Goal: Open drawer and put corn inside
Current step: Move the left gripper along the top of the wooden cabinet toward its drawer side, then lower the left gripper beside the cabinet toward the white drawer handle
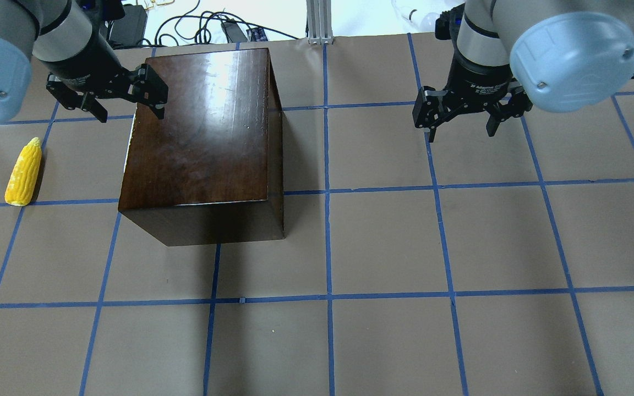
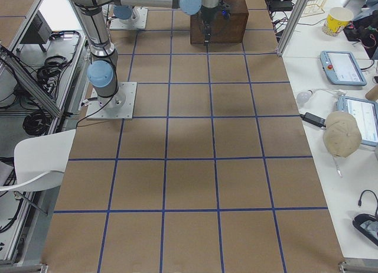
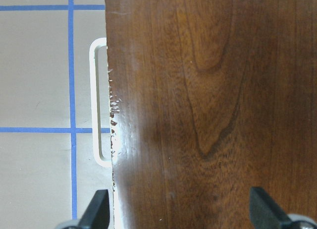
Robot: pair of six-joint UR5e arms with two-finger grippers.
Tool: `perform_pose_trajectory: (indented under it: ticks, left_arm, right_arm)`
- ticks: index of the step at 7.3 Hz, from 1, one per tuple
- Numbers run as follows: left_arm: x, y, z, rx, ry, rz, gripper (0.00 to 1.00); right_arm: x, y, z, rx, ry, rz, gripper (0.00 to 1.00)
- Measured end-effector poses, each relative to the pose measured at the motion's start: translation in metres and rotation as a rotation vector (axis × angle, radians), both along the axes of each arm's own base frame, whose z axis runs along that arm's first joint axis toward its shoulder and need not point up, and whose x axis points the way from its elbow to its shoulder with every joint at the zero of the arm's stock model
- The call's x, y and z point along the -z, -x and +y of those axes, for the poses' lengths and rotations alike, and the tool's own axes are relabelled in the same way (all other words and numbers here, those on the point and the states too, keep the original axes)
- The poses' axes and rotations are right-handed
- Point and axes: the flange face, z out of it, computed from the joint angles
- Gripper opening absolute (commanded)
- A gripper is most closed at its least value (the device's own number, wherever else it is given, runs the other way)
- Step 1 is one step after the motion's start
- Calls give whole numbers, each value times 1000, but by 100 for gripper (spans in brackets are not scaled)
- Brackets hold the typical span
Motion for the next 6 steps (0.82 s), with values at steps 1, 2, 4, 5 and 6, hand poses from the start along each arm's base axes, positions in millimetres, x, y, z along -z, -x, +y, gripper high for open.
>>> perform_pose_trajectory:
  ticks: [1,2,4,5,6]
  left_arm:
    - [1,-3,-1,-2,-2,-1,100]
    - [4,-11,-4,-16,-6,1,100]
    - [13,-51,-14,-47,-22,12,100]
    - [15,-76,-18,-49,-24,18,100]
    - [15,-100,-20,-56,-18,34,100]
  right_arm:
    - [0,0,0,0,0,0,100]
    - [0,0,0,0,0,0,100]
    - [0,0,0,0,0,0,100]
    - [0,0,0,0,0,0,100]
    - [0,0,0,0,1,1,100]
